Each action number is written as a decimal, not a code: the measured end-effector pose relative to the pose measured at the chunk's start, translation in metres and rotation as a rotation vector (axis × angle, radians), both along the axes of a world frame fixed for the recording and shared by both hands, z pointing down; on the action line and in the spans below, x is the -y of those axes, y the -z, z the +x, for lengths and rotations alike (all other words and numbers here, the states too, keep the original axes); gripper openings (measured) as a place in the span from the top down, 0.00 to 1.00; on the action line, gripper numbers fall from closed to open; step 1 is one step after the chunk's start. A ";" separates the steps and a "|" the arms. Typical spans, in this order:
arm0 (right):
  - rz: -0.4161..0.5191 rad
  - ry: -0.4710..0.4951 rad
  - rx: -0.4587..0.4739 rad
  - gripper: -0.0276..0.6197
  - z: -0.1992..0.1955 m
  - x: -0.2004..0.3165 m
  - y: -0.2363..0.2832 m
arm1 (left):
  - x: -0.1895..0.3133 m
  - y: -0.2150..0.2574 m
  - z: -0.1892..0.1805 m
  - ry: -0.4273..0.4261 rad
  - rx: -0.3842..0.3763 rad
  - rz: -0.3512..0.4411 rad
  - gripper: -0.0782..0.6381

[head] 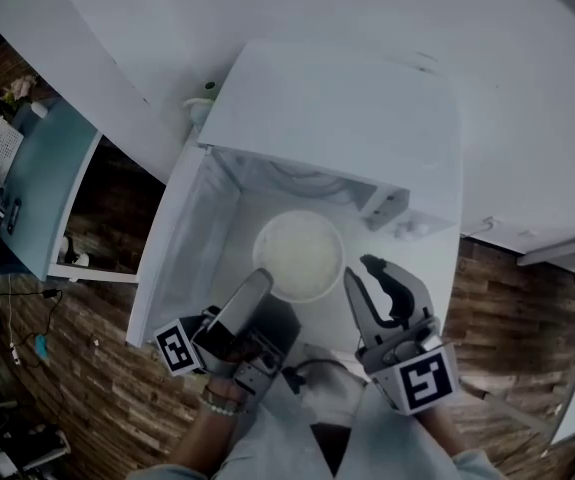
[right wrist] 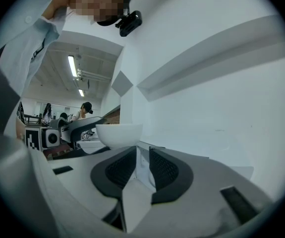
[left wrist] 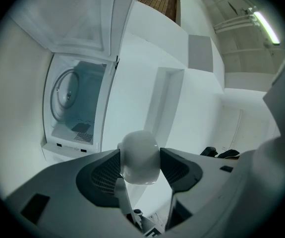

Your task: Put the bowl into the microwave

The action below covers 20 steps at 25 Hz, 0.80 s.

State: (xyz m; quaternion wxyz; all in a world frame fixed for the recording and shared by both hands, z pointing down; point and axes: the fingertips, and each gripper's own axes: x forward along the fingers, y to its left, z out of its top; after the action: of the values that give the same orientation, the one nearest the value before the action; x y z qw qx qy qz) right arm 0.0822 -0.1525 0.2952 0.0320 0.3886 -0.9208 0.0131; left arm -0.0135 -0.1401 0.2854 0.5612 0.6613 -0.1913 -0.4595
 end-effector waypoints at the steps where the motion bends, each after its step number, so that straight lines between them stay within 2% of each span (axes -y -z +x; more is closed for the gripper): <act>1: 0.002 0.008 -0.007 0.81 -0.004 -0.001 0.000 | 0.001 -0.001 -0.001 -0.004 0.000 -0.003 0.54; 6: -0.005 0.044 -0.057 0.68 -0.023 -0.004 -0.008 | 0.007 -0.009 -0.005 -0.023 -0.001 -0.021 0.54; 8: -0.016 0.046 -0.066 0.68 -0.028 -0.005 -0.012 | 0.009 -0.013 -0.007 -0.026 -0.004 -0.028 0.54; 12: -0.035 0.080 -0.087 0.60 -0.037 -0.008 -0.019 | 0.013 -0.020 -0.011 -0.031 -0.002 -0.040 0.54; 17: -0.052 0.092 -0.098 0.60 -0.044 -0.007 -0.027 | 0.019 -0.031 -0.010 -0.048 0.015 -0.050 0.55; 20: -0.072 0.096 -0.115 0.56 -0.048 -0.005 -0.034 | 0.022 -0.036 -0.010 -0.059 0.026 -0.058 0.54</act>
State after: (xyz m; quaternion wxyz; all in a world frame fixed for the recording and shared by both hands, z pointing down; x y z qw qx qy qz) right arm 0.0339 -0.1478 0.3292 0.0994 0.3427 -0.9339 0.0222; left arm -0.0232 -0.1626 0.3214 0.5910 0.6560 -0.1921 -0.4283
